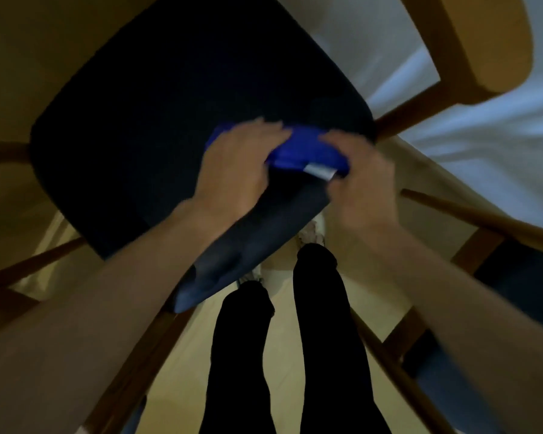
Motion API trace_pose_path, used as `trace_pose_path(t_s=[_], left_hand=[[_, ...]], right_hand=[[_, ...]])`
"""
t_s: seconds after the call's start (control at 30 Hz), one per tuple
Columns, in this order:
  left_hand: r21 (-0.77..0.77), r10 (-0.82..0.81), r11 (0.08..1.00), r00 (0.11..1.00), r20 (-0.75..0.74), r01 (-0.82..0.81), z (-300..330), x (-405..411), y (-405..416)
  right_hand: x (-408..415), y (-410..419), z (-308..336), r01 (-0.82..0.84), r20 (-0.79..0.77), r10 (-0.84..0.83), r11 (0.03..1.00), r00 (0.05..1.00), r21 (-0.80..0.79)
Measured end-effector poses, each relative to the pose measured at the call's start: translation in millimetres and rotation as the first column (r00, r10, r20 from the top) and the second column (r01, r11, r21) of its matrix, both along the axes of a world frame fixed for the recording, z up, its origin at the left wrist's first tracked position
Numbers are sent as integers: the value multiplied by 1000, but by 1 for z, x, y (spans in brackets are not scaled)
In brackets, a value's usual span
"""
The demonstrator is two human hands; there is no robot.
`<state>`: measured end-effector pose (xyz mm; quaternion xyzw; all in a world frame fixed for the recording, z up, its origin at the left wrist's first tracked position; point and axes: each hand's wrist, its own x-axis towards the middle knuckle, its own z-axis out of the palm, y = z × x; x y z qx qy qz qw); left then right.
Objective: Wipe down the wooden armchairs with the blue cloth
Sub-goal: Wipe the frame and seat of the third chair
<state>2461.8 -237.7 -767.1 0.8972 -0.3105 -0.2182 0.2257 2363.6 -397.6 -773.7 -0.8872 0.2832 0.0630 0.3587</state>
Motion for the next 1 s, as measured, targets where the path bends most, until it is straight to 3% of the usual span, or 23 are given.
trace_pose_path(t_s=[0.17, 0.27, 0.37, 0.43, 0.6, 0.77, 0.87, 1.0], left_hand=[[-48, -114, 992, 993, -33, 113, -28, 24, -94], [-17, -133, 991, 988, -79, 132, -33, 15, -83], [-22, -197, 980, 973, -124, 196, -15, 1, -31], [4, -199, 979, 967, -159, 202, -3, -11, 12], [287, -145, 939, 975, -167, 189, 5, -47, 106], [343, -97, 923, 967, -236, 177, 9, -51, 121], [238, -113, 959, 976, -184, 156, 13, -35, 86], [12, -142, 990, 989, -37, 143, 7, -4, -5]], right_hand=[[-7, -41, -28, 155, 9, -156, 978, 988, -139], [-18, -11, -35, 232, 22, -231, 969, 973, -83], [-40, 47, -30, 272, -62, -272, 962, 960, -8], [-55, 92, -24, 260, -133, -246, 961, 960, 99], [-84, 173, -10, 173, -245, -108, 949, 964, 265], [-84, 147, -2, 23, -194, 60, 916, 979, 400], [-66, 96, 1, 8, -114, 32, 942, 993, 335], [-32, 12, -4, 155, 42, -156, 987, 987, 34]])
